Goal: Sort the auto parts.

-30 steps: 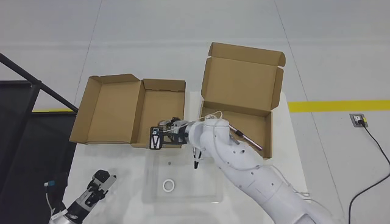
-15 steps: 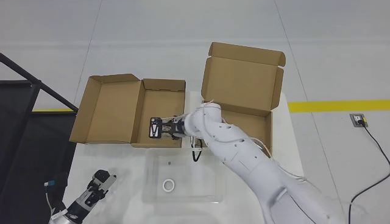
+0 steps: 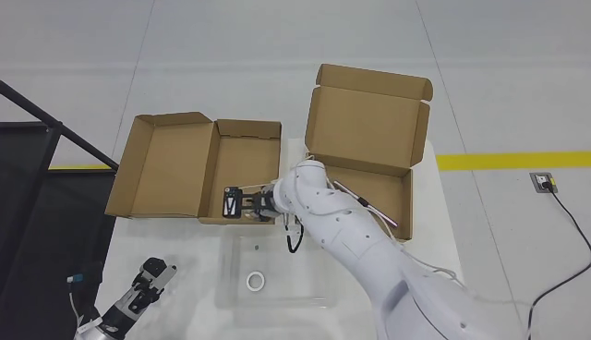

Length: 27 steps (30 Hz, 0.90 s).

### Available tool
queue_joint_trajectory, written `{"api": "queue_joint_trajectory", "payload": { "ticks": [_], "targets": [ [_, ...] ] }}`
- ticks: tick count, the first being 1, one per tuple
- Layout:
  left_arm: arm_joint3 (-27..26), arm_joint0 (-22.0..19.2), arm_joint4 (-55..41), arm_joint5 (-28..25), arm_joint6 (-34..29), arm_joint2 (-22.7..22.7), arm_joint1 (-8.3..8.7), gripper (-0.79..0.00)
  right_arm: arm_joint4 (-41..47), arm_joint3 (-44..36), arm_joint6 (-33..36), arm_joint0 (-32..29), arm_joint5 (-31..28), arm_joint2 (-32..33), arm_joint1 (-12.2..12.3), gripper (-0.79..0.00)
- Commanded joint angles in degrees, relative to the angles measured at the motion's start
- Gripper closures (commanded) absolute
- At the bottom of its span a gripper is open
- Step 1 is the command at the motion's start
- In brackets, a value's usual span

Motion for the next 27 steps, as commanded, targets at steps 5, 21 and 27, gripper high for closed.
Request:
{"api": "queue_joint_trajectory", "payload": {
  "ticks": [5, 21, 27],
  "targets": [
    [0.00, 0.00, 0.00, 0.00, 0.00, 0.00, 0.00, -0.785, 0.57, 2.19, 1.10, 0.14, 0.07, -0.03, -0.93, 0.000],
    [0.00, 0.00, 0.00, 0.00, 0.00, 0.00, 0.00, -0.785, 0.87, 2.49, 1.83, 0.16, -0.56, 0.00, -1.17, -0.200],
    [0.00, 0.00, 0.00, 0.00, 0.00, 0.00, 0.00, -0.785, 0.87, 2.49, 1.83, 0.16, -0.56, 0.00, -1.17, -0.302]
  ]
}}
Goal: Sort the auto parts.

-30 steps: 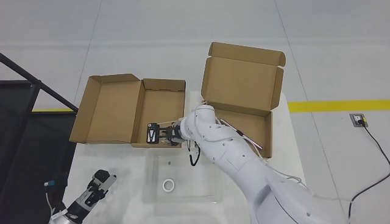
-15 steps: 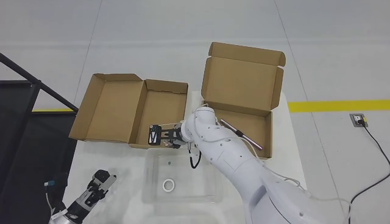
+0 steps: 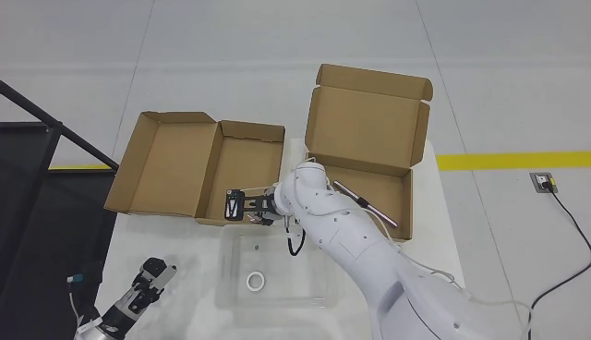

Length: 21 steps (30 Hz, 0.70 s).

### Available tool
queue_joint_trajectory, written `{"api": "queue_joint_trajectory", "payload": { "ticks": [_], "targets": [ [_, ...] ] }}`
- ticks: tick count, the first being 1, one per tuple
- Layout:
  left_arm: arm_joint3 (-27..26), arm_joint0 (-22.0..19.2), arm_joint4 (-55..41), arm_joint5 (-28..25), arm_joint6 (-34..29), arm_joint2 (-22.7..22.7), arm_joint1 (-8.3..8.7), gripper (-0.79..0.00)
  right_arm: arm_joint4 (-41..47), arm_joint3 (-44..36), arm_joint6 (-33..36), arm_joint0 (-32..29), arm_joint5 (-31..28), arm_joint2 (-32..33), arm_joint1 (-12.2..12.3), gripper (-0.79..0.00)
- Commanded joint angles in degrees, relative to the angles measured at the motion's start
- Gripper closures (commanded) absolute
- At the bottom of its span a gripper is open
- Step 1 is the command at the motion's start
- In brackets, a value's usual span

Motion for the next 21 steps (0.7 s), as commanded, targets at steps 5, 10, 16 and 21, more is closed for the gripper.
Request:
{"api": "queue_joint_trajectory", "payload": {
  "ticks": [5, 10, 16, 21],
  "targets": [
    [0.00, 0.00, 0.00, 0.00, 0.00, 0.00, 0.00, -0.785, -0.02, -0.02, -0.04, 0.00, 0.03, 0.00, 0.01, -0.372],
    [0.00, 0.00, 0.00, 0.00, 0.00, 0.00, 0.00, -0.785, -0.02, -0.02, -0.04, 0.00, 0.03, 0.00, 0.01, -0.600],
    [0.00, 0.00, 0.00, 0.00, 0.00, 0.00, 0.00, -0.785, -0.02, -0.02, -0.04, 0.00, 0.03, 0.00, 0.01, -0.785],
    [0.00, 0.00, 0.00, 0.00, 0.00, 0.00, 0.00, -0.785, -0.02, -0.02, -0.04, 0.00, 0.03, 0.00, 0.01, -0.785]
  ]
}}
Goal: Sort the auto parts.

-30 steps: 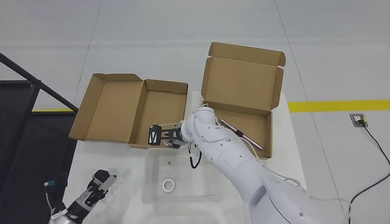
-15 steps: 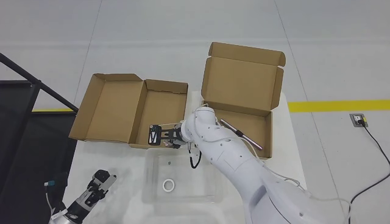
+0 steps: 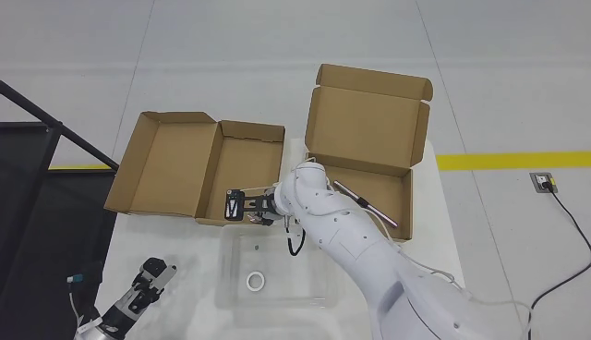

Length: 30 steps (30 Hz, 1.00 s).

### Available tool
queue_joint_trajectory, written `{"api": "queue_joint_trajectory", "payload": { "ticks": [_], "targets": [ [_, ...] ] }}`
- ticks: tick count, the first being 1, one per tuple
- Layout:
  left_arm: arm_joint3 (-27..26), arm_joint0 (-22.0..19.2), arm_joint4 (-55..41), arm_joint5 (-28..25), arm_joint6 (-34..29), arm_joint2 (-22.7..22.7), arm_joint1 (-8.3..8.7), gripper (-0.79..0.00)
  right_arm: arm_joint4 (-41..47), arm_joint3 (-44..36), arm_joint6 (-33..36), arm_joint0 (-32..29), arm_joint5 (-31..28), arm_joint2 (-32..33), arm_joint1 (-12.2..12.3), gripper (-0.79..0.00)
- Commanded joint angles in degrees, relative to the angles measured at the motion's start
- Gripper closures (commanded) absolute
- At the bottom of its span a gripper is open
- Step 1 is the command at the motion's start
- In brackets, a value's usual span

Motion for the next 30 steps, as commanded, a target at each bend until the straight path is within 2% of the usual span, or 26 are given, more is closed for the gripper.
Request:
{"api": "queue_joint_trajectory", "payload": {
  "ticks": [1, 11, 18, 25, 30],
  "targets": [
    [0.00, 0.00, 0.00, 0.00, 0.00, 0.00, 0.00, -0.785, -0.01, -0.02, -0.04, 0.00, 0.03, 0.00, 0.01, -0.785],
    [-0.45, -0.07, 0.85, 1.19, 0.31, 0.36, -0.04, -0.785, -0.13, -0.21, -0.04, -0.23, 0.14, -0.07, 0.01, -0.785],
    [-1.10, 0.22, 1.58, 1.71, 1.56, 0.91, -0.14, -0.785, -0.66, -3.07, 0.62, -1.50, 3.76, 0.14, 0.72, -0.785],
    [-0.99, 0.39, 1.43, 0.95, 1.62, 0.85, -0.09, -0.785, -3.10, -7.37, -2.47, -2.69, 10.07, 0.38, 2.31, -0.785],
    [-0.77, 0.31, 1.39, 0.27, 1.68, 1.01, -0.07, -0.785, -5.74, -12.72, -9.34, -4.29, 12.01, 1.19, 4.82, -0.785]
  ]
}}
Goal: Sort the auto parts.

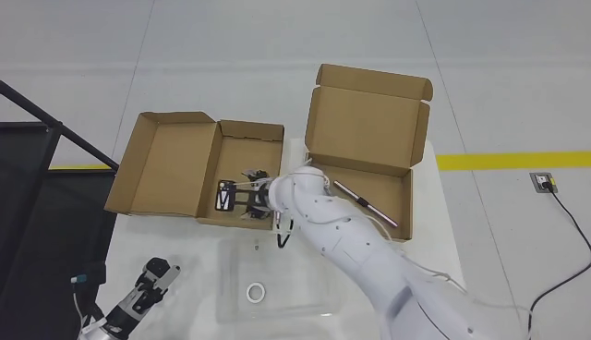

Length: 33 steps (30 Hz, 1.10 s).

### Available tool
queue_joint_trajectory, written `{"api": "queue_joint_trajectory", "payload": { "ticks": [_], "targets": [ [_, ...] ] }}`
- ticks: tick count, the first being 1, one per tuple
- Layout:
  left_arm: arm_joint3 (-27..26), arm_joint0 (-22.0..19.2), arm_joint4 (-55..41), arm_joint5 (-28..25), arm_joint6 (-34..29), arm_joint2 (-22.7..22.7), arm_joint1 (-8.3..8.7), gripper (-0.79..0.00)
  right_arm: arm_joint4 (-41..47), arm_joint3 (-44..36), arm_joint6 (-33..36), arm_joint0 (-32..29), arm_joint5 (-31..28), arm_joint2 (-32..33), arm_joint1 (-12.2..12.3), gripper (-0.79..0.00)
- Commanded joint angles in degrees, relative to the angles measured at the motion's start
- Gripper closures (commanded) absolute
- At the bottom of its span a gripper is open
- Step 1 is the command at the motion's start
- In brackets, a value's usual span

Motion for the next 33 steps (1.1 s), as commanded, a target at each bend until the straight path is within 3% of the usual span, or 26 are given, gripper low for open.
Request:
{"api": "queue_joint_trajectory", "payload": {
  "ticks": [1, 6, 9, 15, 18, 24, 29, 33],
  "targets": [
    [0.09, -0.02, -0.27, -0.11, 0.10, 0.09, 0.00, -0.785, -1.55, -2.72, -3.26, -0.89, -0.46, 0.22, 1.25, -0.785],
    [0.29, -0.10, -1.49, -0.37, -0.08, 0.23, 0.02, -0.785, -7.45, -14.23, -8.92, -5.25, -1.84, 1.56, 5.71, -0.785],
    [0.64, -0.40, -2.45, -0.09, -0.52, 0.23, 0.07, -0.785, -10.74, -24.16, -8.89, -9.38, -4.84, 3.79, 9.04, -0.785],
    [0.98, -0.92, -5.25, 0.55, -1.04, -0.21, 0.16, -0.785, -16.88, -47.45, -6.96, -20.66, -16.64, 10.72, 15.82, -0.785],
    [1.03, -1.04, -6.05, 1.06, -1.16, -0.38, 0.18, -0.785, -19.32, -55.40, -6.79, -25.19, -24.04, 13.36, 18.27, -0.785],
    [1.17, -1.35, -6.33, 1.68, -1.55, -0.13, 0.21, -0.785, -20.22, -57.52, -2.34, -25.99, -24.04, 5.41, 21.04, -0.785],
    [1.13, -1.41, -6.34, 1.78, -2.26, 0.14, 0.25, -0.785, -6.85, -52.49, 12.76, -22.07, -24.04, -0.43, 20.62, -0.785],
    [1.01, -1.32, -6.29, 2.40, -1.94, 0.15, 0.22, -0.785, -6.85, -52.49, 12.76, -22.07, -24.04, -0.43, 20.62, -0.785]
  ]
}}
